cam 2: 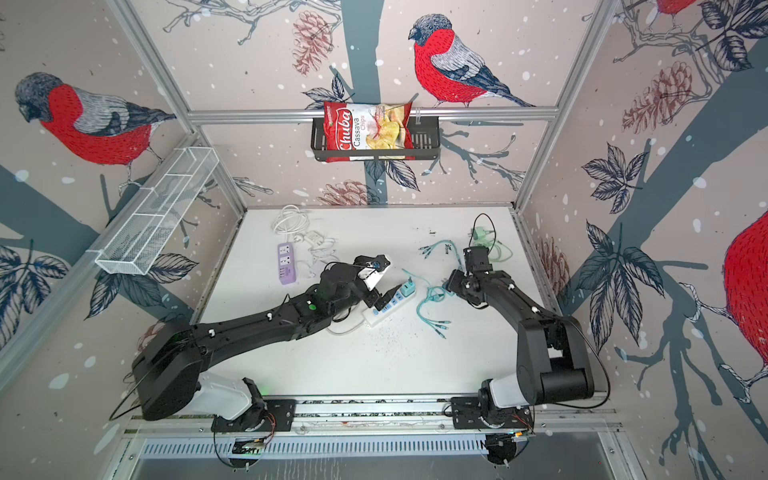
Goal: Insert the plug
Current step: 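Lower the right gripper onto the second teal charger and grasp it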
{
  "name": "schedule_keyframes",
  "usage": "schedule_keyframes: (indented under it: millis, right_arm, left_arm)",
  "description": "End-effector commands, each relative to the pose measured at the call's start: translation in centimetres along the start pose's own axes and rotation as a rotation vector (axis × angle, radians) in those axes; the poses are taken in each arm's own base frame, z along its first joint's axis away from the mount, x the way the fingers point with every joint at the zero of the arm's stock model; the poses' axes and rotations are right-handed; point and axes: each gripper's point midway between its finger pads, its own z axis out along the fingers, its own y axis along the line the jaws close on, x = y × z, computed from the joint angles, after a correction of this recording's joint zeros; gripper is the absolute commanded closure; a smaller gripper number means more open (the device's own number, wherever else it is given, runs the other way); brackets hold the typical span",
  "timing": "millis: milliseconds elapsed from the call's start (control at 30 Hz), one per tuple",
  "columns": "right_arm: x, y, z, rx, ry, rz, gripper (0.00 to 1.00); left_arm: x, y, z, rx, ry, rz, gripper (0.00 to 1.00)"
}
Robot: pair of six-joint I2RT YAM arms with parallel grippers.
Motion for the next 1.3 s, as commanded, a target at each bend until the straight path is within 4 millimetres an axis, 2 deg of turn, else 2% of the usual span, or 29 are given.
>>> schedule_keyframes:
  millis: [0, 167, 300, 500, 667, 1033, 1167, 1267]
  right_arm:
    - [-0.7, 2.1, -0.3, -0.122, -0.035, 0.057, 0.35]
    - [-2.8, 3.4, -0.4, -0.142, -0.092, 0.066, 0.35]
    - [-4.1, 5.6, 0.5, -0.158, -0.072, 0.019, 0.36]
    - [-4.5, 7.2, 3.4, -0.122, -0.011, -0.028, 0.36]
    - [-4.3, 8.5, 4.3, -0.116, 0.004, -0.077, 0.36]
    - [-2.4, 6.0, 5.9, -0.010, 0.045, -0.089, 0.36]
    - [-1.1, 5.2, 5.6, 0.008, 0.058, -0.089, 0.36]
    - [0.1, 3.6, 4.6, 0.069, 0.061, -0.096, 0.34]
  left_arm:
    - [-1.4, -0.4, 0.3, 0.021, -0.046, 0.016, 0.03]
    - [-1.3, -1.0, 0.2, 0.037, -0.046, 0.008, 0.03]
    - [-0.6, -1.3, -0.3, 0.039, -0.040, -0.014, 0.03]
    - [0.5, -1.6, -1.0, 0.041, -0.031, -0.052, 0.03]
    - [1.4, -2.2, -1.2, 0.056, -0.016, -0.074, 0.03]
    - [1.2, -2.5, -1.2, 0.065, -0.015, -0.065, 0.03]
    - [1.1, -2.3, -1.4, 0.053, -0.014, -0.059, 0.03]
    - [1.1, -2.3, -1.6, 0.050, -0.015, -0.055, 0.03]
